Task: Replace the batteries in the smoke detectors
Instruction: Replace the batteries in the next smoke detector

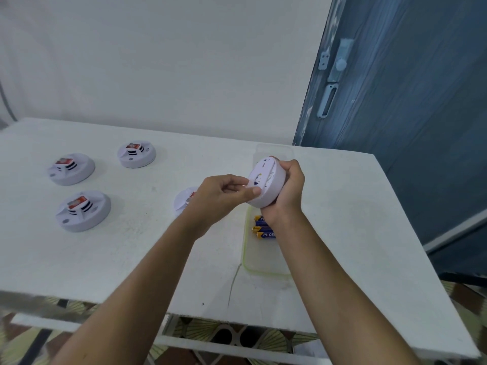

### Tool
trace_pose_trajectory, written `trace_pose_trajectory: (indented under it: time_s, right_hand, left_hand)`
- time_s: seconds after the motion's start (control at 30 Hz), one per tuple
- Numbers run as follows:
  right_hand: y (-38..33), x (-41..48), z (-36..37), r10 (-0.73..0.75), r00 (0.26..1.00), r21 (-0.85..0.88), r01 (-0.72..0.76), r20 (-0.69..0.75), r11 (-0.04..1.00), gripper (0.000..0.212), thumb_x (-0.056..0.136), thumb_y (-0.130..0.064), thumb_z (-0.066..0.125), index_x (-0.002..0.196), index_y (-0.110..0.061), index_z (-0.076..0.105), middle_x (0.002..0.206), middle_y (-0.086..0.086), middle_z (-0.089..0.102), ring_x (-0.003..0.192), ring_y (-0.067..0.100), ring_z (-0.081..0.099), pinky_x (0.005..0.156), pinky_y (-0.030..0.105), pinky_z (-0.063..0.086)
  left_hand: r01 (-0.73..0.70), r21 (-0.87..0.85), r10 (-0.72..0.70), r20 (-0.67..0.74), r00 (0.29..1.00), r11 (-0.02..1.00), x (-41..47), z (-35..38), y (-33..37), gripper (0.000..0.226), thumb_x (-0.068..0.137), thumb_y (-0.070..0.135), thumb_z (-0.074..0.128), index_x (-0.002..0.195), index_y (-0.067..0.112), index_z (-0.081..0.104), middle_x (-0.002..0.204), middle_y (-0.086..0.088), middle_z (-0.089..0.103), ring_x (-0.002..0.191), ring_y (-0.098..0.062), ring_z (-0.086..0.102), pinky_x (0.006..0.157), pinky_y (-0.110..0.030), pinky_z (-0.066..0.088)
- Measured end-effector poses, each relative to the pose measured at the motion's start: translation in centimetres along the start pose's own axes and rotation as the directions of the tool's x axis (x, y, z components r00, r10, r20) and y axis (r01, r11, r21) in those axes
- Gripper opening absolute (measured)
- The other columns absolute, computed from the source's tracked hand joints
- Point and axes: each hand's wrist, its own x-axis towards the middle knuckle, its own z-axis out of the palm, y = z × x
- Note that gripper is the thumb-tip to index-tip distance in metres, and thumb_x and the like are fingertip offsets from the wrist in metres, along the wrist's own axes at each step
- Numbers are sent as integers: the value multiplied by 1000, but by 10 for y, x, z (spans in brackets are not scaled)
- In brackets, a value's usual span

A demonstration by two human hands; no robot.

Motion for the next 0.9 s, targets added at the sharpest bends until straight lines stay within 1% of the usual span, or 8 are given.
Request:
trace_pose_trajectory:
  time_s: [0.17, 0.27, 0.47, 0.57, 0.67, 0.73, 0.8, 0.9]
  right_hand:
    - [4, 3, 5, 3, 999, -3, -3, -39, 1000, 24, 83, -34, 48, 92, -16, 60, 88, 6, 51, 82, 30, 54, 73, 38, 52]
    - [5, 3, 5, 31, 999, 23, -30, -31, 999, 26, 75, -34, 50, 89, -15, 61, 94, 8, 49, 90, 36, 54, 95, 63, 45]
    - [0, -3, 5, 45, 999, 56, -44, -8, 997, 22, 85, -30, 41, 75, -14, 52, 74, 5, 44, 68, 27, 52, 71, 39, 52]
    - [0, -5, 3, 79, 997, 76, -77, -27, 994, 22, 86, -32, 42, 86, -13, 53, 80, 6, 48, 65, 22, 52, 59, 26, 47]
    - [2, -2, 2, 103, 993, 113, -96, -61, 989, 19, 89, -33, 52, 91, -14, 54, 87, 4, 52, 74, 20, 54, 64, 28, 44]
    - [1, -2, 5, 116, 990, 148, -104, -75, 984, 18, 95, -33, 57, 92, -16, 55, 88, 4, 55, 77, 19, 58, 68, 30, 45]
    - [-2, -3, 8, 143, 986, 117, -132, -88, 984, 28, 97, -42, 59, 101, -14, 59, 86, 5, 58, 77, 19, 60, 70, 33, 47]
    - [-4, -4, 9, 195, 978, 88, -188, -70, 978, 42, 97, -52, 56, 108, -12, 61, 93, 9, 61, 87, 24, 61, 68, 39, 53]
  left_hand:
    - [-15, -48, 14, -19, 1000, 999, 0, 4, 0, 33, 71, 25, 86, 100, 17, 72, 93, -5, 73, 83, -11, 68, 82, -23, 54]
    - [-51, -17, 50, -51, 997, 999, -1, 6, -2, 34, 71, 21, 86, 101, 12, 71, 94, -7, 73, 83, -13, 68, 82, -25, 57]
    - [-109, 11, 109, -88, 990, 994, -2, 11, -3, 33, 73, 18, 85, 102, 8, 71, 90, -7, 73, 78, -11, 68, 83, -30, 58]
    - [-120, 111, 133, -111, 985, 987, -5, 13, -5, 34, 77, 33, 80, 105, 16, 71, 92, 4, 72, 80, -3, 66, 80, -22, 56]
    - [-173, 283, 198, -61, 978, 943, -10, 14, -10, 38, 91, 52, 56, 116, 26, 69, 109, 14, 64, 102, 4, 58, 80, -8, 45]
    - [-241, 263, 244, 24, 970, 934, -13, 15, -14, 47, 92, 57, 46, 123, 28, 65, 119, 14, 61, 113, 5, 53, 84, -6, 43]
    - [-306, 245, 302, 54, 952, 920, -13, 17, -19, 48, 91, 52, 55, 130, 26, 60, 124, 16, 62, 116, 2, 54, 91, -11, 45]
    - [-333, 255, 357, -52, 933, 908, -12, 17, -24, 32, 93, 32, 63, 123, 22, 64, 111, 20, 68, 105, 6, 61, 88, -9, 45]
